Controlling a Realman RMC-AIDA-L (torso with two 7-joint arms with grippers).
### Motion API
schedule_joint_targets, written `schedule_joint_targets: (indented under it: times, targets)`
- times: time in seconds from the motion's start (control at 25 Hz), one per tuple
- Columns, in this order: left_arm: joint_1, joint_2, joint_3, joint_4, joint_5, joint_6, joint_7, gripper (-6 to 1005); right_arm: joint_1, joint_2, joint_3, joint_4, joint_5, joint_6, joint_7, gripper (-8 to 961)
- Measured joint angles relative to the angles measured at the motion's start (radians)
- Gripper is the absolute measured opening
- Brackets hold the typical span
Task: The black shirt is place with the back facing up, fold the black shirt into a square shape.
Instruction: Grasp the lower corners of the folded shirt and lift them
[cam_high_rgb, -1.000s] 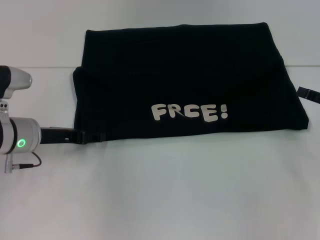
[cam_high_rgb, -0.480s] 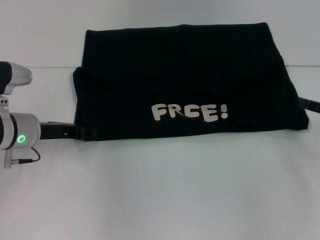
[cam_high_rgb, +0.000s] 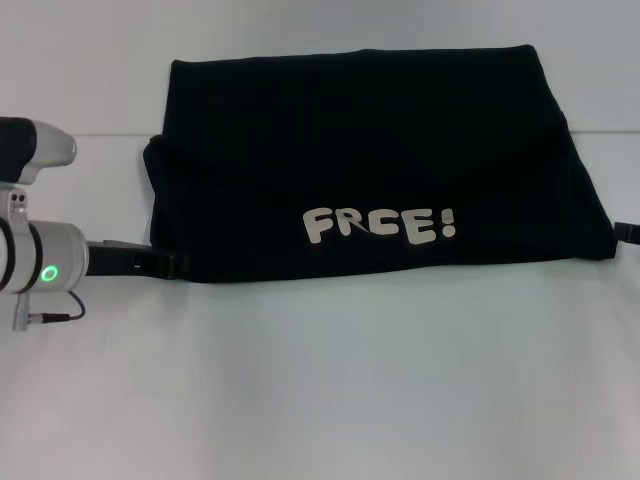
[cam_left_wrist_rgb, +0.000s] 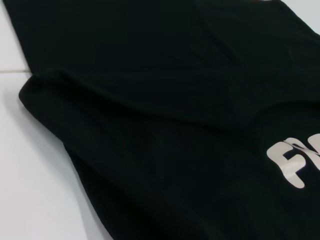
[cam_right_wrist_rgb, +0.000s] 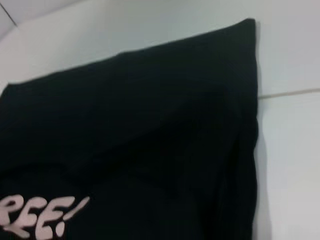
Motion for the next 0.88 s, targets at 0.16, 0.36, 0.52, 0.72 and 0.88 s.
schedule_joint_targets:
  times: [0.16, 0.36, 0.52, 0.72, 0.88]
  targets:
    - [-0.005, 0.001, 0.003, 0.001, 0.000, 0.001, -0.002, 54, 0.021, 0.010, -0.066, 0.000, -0.017, 0.021, 0.000, 704]
    - [-0.012, 0.004, 0.003, -0.001, 0.000, 0.001, -0.002, -2, 0.035, 0.029, -0.127, -0.018, -0.016, 0.041, -0.006, 703]
    - [-0.014, 0.006, 0.003, -0.001, 0.000, -0.004, -0.004, -1, 0.038, 0.035, -0.151, -0.046, -0.015, 0.036, -0.011, 703]
    - [-0.016, 0.006, 0.001, -0.001, 0.000, -0.010, -0.005, -1, 0.039, 0.037, -0.222, -0.054, -0.013, 0.041, -0.015, 701]
    - [-0.016, 0.005, -0.005, -0.002, -0.003, -0.012, -0.006, -2, 0.041, 0.041, -0.257, -0.055, -0.016, 0.058, -0.021, 700]
